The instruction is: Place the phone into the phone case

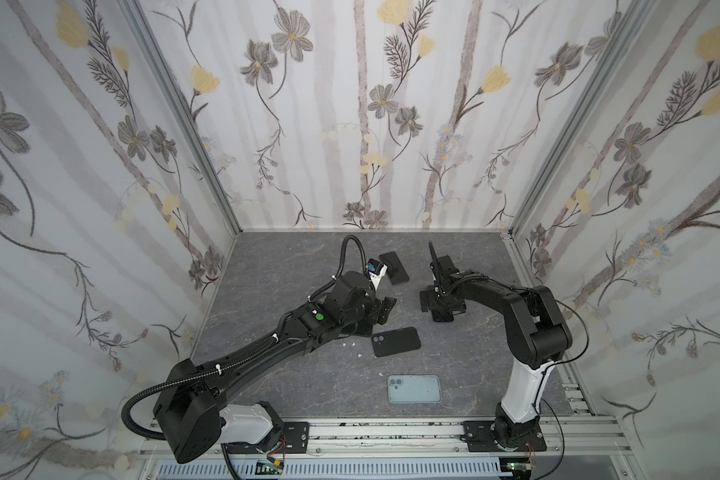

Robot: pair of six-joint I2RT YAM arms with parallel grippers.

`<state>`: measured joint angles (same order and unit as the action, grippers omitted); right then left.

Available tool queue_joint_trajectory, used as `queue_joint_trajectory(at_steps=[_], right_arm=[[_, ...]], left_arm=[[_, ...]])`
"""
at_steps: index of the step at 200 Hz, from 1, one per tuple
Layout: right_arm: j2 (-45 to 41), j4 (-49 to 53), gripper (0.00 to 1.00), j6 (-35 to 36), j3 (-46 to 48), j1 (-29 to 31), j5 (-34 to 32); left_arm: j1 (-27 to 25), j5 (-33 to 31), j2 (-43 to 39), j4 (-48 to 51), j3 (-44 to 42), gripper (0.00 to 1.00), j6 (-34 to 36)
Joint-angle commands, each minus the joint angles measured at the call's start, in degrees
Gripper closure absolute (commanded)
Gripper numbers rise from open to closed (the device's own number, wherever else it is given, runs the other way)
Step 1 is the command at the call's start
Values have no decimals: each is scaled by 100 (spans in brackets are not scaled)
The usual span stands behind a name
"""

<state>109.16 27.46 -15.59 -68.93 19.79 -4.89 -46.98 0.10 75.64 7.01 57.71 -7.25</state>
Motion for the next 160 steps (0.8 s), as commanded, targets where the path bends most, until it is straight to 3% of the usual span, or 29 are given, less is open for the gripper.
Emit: queue_joint_trajectory(at_steps=[1,50,96,160], right_arm=[[56,464,0,81,35,-2,-48],[326,491,18,182,-51,-4,344],[342,587,23,188,-10,-2,240],[380,616,36,210,45,-13,348]], left_arm=[[11,21,-18,-138,-14,20,95],[6,148,-45,-133,-32,20,97],[44,170,9,-159,-44,20,136],[154,373,65,-176,-25,21,30]])
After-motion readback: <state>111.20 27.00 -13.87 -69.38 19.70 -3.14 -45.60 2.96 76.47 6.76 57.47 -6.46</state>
